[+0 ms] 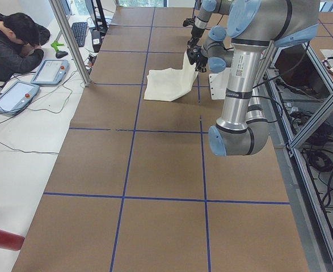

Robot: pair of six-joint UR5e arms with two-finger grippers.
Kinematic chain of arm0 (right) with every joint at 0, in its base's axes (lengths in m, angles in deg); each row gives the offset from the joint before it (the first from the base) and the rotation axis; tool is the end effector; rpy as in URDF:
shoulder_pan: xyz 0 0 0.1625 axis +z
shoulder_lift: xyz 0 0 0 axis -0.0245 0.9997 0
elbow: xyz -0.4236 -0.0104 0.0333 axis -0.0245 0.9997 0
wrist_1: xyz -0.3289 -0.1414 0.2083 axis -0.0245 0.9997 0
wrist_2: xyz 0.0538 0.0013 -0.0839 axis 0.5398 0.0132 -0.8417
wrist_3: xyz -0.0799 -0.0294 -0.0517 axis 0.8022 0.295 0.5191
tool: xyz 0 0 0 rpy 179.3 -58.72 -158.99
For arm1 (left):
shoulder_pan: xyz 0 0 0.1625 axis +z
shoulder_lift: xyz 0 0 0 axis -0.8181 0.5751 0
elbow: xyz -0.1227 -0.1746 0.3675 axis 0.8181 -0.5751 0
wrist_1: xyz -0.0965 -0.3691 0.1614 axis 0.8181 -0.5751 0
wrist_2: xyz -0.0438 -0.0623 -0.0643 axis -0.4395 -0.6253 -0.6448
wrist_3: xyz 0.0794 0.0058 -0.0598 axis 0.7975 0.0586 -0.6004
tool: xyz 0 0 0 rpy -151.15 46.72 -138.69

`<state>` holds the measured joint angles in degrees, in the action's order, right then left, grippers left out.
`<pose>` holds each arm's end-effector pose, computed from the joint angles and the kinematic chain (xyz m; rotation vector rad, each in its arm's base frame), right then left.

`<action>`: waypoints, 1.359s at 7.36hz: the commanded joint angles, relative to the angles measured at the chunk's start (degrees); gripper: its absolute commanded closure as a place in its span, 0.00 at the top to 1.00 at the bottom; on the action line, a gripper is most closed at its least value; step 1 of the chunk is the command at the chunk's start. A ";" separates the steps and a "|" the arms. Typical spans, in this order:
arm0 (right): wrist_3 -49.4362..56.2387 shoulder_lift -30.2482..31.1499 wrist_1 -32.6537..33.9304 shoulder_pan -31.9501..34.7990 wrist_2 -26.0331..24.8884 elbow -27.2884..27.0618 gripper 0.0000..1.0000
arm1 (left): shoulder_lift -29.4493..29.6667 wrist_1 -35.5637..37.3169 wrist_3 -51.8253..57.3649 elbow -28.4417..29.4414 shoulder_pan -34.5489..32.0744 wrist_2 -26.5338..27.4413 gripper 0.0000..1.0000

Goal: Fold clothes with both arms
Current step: 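Lift the shirt's near edge with both grippers and fold it farther from the robot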

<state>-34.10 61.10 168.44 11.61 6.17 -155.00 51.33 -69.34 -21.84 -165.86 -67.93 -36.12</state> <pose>-0.4538 -0.2592 0.1952 0.0842 -0.8668 0.6720 0.4289 -0.2399 0.1626 0.0636 1.1651 -0.3773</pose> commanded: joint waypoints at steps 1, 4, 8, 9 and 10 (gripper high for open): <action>1.51 -0.82 -6.79 3.41 0.05 7.86 0.00 | 2.10 0.39 2.97 4.53 -3.47 0.01 0.00; 3.97 -4.34 -7.87 7.11 0.23 14.64 0.00 | 7.10 0.31 8.06 12.86 -9.27 -0.34 0.00; 5.38 -8.45 -8.05 10.01 1.01 23.50 0.00 | 12.64 -0.22 11.94 23.94 -13.68 -0.17 0.00; 5.99 -9.60 -8.14 10.62 1.98 25.53 0.00 | 13.35 -0.83 12.90 25.79 -13.77 0.01 0.00; 6.17 -9.61 -13.45 11.24 1.90 28.77 0.00 | 13.53 -2.92 13.61 27.81 -13.86 0.01 0.00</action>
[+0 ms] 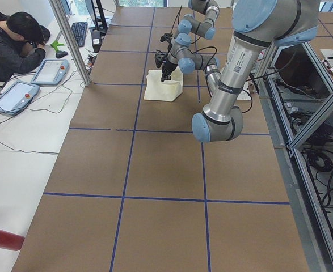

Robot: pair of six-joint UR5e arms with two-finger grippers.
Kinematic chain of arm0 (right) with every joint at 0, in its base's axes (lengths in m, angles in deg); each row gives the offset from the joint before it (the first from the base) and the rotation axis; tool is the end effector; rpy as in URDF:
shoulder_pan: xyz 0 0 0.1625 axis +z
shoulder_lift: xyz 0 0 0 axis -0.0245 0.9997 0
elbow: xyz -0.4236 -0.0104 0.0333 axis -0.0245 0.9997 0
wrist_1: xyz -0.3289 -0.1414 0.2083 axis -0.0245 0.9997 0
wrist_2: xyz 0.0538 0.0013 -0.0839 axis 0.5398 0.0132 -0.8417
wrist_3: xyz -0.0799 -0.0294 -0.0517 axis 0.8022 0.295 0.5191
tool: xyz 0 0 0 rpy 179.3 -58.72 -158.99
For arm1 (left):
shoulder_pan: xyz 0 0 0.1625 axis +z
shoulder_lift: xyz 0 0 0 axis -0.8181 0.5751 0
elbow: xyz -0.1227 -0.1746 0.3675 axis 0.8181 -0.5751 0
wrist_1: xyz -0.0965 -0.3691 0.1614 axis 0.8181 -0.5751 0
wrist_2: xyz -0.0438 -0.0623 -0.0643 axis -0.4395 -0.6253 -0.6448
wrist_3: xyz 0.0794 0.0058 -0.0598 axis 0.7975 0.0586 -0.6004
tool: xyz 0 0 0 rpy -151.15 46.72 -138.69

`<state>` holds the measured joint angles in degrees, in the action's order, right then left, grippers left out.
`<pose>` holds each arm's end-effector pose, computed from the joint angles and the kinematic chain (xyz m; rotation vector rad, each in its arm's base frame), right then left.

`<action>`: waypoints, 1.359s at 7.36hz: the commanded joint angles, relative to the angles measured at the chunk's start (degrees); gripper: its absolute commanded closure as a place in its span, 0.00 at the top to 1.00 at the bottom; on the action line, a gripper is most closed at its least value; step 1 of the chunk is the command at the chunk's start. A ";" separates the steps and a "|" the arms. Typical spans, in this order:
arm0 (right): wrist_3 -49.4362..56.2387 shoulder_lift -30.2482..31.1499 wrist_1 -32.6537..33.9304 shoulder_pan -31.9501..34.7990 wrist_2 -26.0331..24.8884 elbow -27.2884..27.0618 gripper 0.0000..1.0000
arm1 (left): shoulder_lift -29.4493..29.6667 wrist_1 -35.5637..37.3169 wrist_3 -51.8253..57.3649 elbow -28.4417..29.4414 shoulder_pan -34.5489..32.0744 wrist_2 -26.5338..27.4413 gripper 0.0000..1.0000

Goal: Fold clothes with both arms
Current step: 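Lift the shirt's near edge with both grippers and fold it farther from the robot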

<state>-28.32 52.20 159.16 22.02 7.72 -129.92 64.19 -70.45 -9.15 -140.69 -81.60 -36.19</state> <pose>-0.5355 -0.3929 0.2458 0.1767 -0.7285 0.7396 0.5039 -0.4068 0.1928 0.2780 0.9302 -0.4034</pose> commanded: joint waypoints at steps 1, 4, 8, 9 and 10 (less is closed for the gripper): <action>2.47 -0.72 -8.82 1.70 0.43 7.29 0.00 | 0.75 -4.10 1.54 4.84 -0.80 0.07 0.00; 4.51 -0.72 -9.66 3.21 1.66 8.73 0.00 | 0.84 -5.53 4.09 7.76 -1.95 0.16 0.00; 11.52 -1.33 -9.92 4.34 1.83 9.17 1.00 | 1.02 -5.70 5.84 7.68 -1.86 -0.28 0.99; 15.38 -2.38 -10.10 6.44 6.36 8.56 1.00 | 0.76 -7.27 10.55 6.54 -2.21 -1.06 1.00; 18.81 -2.65 -10.10 7.50 11.28 6.29 1.00 | 0.41 -8.85 13.64 6.53 -4.48 -5.86 1.00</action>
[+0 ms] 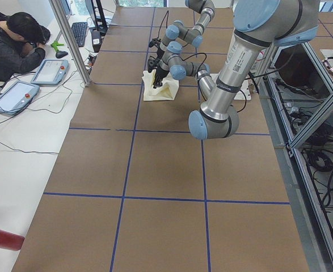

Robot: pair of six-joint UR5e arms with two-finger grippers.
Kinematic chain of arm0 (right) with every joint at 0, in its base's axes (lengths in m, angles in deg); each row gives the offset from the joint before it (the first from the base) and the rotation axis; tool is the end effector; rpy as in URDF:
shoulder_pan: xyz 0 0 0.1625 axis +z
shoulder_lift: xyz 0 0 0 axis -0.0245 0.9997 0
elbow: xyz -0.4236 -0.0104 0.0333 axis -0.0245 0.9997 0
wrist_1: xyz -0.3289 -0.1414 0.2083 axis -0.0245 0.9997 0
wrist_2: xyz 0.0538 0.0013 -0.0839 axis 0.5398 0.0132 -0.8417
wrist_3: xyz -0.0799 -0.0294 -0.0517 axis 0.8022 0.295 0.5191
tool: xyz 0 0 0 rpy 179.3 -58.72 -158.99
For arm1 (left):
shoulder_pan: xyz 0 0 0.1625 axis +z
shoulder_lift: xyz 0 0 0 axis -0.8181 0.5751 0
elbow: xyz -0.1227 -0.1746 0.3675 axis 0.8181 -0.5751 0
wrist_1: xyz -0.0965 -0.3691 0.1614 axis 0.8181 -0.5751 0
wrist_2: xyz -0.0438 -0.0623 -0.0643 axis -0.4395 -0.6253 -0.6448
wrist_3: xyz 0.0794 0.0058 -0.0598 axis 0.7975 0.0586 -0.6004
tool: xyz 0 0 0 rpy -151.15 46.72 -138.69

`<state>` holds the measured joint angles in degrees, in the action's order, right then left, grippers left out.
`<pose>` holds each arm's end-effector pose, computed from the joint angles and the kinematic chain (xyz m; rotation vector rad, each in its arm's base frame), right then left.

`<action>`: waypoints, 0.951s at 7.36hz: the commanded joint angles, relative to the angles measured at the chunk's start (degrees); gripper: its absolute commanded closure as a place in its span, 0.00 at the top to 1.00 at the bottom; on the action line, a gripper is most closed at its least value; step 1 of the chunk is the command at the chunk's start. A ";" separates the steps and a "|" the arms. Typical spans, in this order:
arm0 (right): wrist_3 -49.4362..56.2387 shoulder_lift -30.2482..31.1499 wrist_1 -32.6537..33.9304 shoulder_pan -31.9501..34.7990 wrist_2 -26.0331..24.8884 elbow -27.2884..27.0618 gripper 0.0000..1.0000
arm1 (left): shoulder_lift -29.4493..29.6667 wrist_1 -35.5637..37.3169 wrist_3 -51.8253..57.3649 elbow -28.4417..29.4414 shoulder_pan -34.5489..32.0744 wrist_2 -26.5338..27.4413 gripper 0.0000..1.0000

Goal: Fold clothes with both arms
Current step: 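Lay the folded edge down and release it with both grippers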

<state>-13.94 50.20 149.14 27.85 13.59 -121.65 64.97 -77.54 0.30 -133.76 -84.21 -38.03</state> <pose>-0.5345 -0.4570 0.2605 0.2165 -0.7672 0.5579 0.5167 -0.4435 0.2165 0.3508 0.9183 -0.2773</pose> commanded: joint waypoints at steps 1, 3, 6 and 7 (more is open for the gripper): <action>5.94 -0.39 0.17 1.33 5.46 -2.96 1.00 | -0.46 -2.04 6.57 -0.75 -3.54 -7.63 1.00; 6.91 -0.39 0.17 -2.25 3.11 -2.27 1.00 | -0.99 -2.13 6.77 -1.10 -3.91 -7.66 1.00; 11.23 -3.18 0.17 -2.89 0.45 5.43 1.00 | -1.34 -2.13 6.77 -2.24 -3.91 -7.75 1.00; 12.45 -4.24 0.35 -2.02 0.45 7.38 1.00 | -1.34 -2.13 6.77 -2.33 -3.91 -7.84 1.00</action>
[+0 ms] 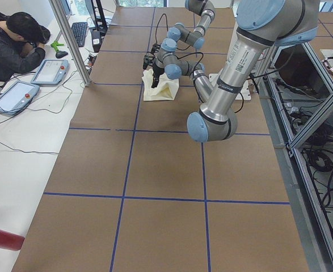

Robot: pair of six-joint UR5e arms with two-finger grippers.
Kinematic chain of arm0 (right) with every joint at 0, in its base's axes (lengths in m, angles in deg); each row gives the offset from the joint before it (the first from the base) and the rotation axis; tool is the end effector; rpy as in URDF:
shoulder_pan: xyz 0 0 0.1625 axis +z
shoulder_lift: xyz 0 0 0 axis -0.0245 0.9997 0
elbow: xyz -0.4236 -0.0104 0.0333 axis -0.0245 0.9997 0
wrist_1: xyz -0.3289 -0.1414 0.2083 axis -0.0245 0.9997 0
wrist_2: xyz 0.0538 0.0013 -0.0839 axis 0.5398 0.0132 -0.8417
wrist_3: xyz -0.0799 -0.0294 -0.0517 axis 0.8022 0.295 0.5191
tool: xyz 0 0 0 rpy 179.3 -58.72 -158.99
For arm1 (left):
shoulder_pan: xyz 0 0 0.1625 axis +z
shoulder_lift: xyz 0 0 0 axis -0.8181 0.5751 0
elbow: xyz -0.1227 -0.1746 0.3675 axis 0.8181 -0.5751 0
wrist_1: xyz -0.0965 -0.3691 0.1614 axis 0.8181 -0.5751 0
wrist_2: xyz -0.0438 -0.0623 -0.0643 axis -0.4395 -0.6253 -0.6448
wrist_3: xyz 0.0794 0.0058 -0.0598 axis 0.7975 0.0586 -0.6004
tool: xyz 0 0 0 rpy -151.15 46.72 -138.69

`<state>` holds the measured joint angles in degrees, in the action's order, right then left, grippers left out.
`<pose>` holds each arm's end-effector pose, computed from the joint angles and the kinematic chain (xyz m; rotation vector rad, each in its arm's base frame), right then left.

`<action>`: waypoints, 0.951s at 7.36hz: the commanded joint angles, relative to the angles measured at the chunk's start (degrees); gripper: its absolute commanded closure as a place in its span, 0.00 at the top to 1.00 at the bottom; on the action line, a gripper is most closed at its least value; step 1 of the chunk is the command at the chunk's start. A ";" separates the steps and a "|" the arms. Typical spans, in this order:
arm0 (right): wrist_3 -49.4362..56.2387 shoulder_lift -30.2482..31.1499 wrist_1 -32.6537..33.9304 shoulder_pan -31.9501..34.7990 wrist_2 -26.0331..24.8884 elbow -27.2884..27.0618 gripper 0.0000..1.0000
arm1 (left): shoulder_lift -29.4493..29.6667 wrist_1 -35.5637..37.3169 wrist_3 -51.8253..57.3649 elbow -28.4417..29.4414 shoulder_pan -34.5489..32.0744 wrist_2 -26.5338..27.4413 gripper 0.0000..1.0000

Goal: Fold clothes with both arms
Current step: 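Lay the folded edge down and release it with both grippers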

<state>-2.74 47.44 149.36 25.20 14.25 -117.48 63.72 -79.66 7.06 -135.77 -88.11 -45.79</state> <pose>-0.5756 -0.4408 0.2599 0.2518 -0.7181 0.3254 0.4814 -0.4589 0.2105 0.3440 0.9775 -0.1594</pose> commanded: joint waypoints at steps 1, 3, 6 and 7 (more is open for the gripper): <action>1.61 -2.19 0.13 2.38 -0.21 5.76 1.00 | -0.26 0.00 0.01 -0.33 -0.01 -0.08 1.00; 4.24 -4.04 0.13 6.16 -0.04 11.21 1.00 | -1.14 0.00 -0.17 -1.20 -0.01 0.01 1.00; 10.10 -4.04 0.40 14.57 7.81 13.96 1.00 | -1.41 -0.79 -0.70 -1.56 0.69 0.01 1.00; 13.96 -3.95 -0.04 16.96 12.83 13.27 1.00 | -1.75 -4.36 -0.78 -0.86 1.39 0.01 1.00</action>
<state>6.73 43.44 149.66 38.48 20.74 -103.87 62.25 -81.01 6.39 -137.13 -87.42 -45.79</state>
